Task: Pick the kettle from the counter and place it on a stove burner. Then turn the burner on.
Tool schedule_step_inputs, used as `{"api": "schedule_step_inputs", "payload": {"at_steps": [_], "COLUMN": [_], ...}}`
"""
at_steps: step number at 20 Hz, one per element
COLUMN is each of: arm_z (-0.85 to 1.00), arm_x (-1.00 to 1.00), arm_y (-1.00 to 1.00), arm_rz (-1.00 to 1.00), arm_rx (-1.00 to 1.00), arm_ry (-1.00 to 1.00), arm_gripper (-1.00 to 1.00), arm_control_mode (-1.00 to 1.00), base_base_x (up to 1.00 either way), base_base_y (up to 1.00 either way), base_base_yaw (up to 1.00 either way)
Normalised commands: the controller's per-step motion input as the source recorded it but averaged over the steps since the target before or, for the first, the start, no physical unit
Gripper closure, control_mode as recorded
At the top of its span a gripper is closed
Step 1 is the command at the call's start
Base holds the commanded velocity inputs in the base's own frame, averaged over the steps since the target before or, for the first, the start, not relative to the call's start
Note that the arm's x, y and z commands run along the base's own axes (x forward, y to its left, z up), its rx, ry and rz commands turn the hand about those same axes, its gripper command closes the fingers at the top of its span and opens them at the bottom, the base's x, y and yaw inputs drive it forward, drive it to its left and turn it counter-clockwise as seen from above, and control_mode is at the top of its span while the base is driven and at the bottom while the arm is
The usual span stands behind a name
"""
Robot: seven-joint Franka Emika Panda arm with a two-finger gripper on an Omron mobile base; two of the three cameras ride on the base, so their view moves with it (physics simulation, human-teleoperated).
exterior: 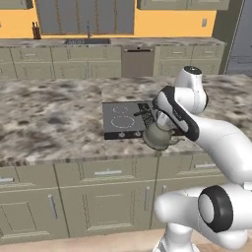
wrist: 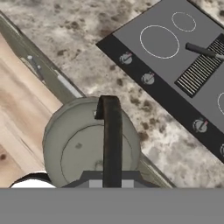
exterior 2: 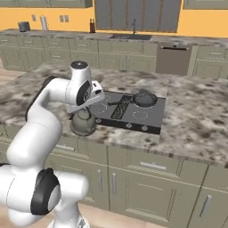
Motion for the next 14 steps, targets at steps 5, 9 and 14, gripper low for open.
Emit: {"api": "schedule_step_inputs", "payload": {"at_steps": [5,9,14], "arm_z": [0.0,0.0,0.0], "arm_x": [0.0,0.0,0.0], "arm_y": [0.0,0.0,0.0], "arm_rz": [0.0,0.0,0.0], "arm_rx": [0.0,0.0,0.0], "arm_ry": [0.0,0.0,0.0], "arm_gripper": [1.0,1.0,1.0], "arm_control_mode": [1.0,1.0,1.0], "base_base_x": [0.65,0.79,0.48], "base_base_y": [0.0,-0.08,-0.36], "base_base_yaw": [0.0,0.04,0.09]}}
